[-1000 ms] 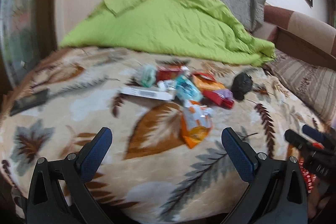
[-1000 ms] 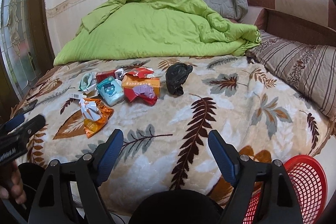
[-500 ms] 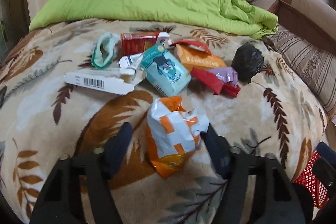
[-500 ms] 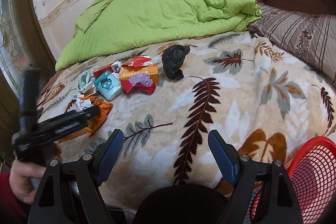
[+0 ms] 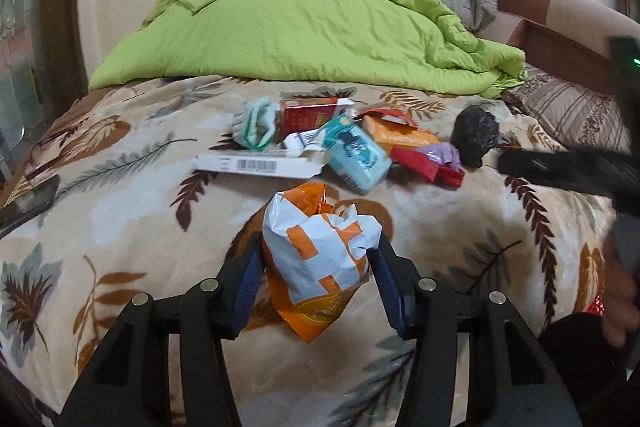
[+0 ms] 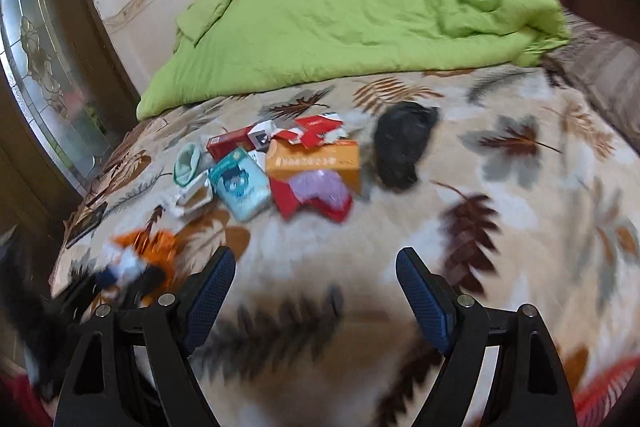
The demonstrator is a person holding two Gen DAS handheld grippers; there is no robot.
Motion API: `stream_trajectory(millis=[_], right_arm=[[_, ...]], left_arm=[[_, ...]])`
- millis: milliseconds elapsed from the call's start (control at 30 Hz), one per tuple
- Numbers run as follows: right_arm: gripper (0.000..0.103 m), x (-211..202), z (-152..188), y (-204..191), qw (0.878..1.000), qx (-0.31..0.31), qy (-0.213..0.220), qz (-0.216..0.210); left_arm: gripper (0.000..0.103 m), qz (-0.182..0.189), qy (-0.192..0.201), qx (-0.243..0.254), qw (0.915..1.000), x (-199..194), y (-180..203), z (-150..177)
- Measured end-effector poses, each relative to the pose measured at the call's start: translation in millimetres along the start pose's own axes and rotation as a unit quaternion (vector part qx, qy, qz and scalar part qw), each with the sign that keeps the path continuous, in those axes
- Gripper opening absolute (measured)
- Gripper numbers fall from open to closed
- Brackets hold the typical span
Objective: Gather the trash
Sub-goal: 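Grasp the orange-and-white snack bag with the left gripper, then grasp the pink plastic bag with the right gripper while the left holds the snack bag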
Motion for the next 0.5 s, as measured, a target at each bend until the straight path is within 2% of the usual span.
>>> stream_trajectory(millis=[133,300,333,433,500], right_arm=[[0.083,44.9,-22.0,-1.0,1.000,0.024,-0.020,-0.006],[0.078,89.4,-38.2,-4.4,0.999,0.008,-0.033,0.031],[0.075,98.8,-36.3,-2.4,0.998,0.009,-0.043,0.041],[0.052,113.7,-26.2,-0.2,0.997,0.019,-0.064,0.036],[0.047,108.3,-21.4,-2.6,0.998,0.007,-0.046,0.042]], left_arm=[[0.052,-0.003,0.006,-0.001,1.0000,1.7,-4.4,-1.0],[0.052,0.002,0.004,-0.004,1.0000,5.9,-5.2,0.9],[0.052,0.003,0.004,-0.005,1.0000,6.5,-5.8,1.9],[0.052,0.006,0.003,-0.013,0.9999,8.9,-8.0,2.2],[0.052,0.008,0.003,-0.017,0.9998,10.9,-9.0,1.9]])
Point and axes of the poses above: each gripper's, at about its wrist camera, not at the fingertips, and x roughly the way its jaws point, y to its right, z to its underside, the point moved 7 cm from there along x, roughly the way its jaws point, and after that the axes turned 7 degrees about z, right-handed, at the moved point
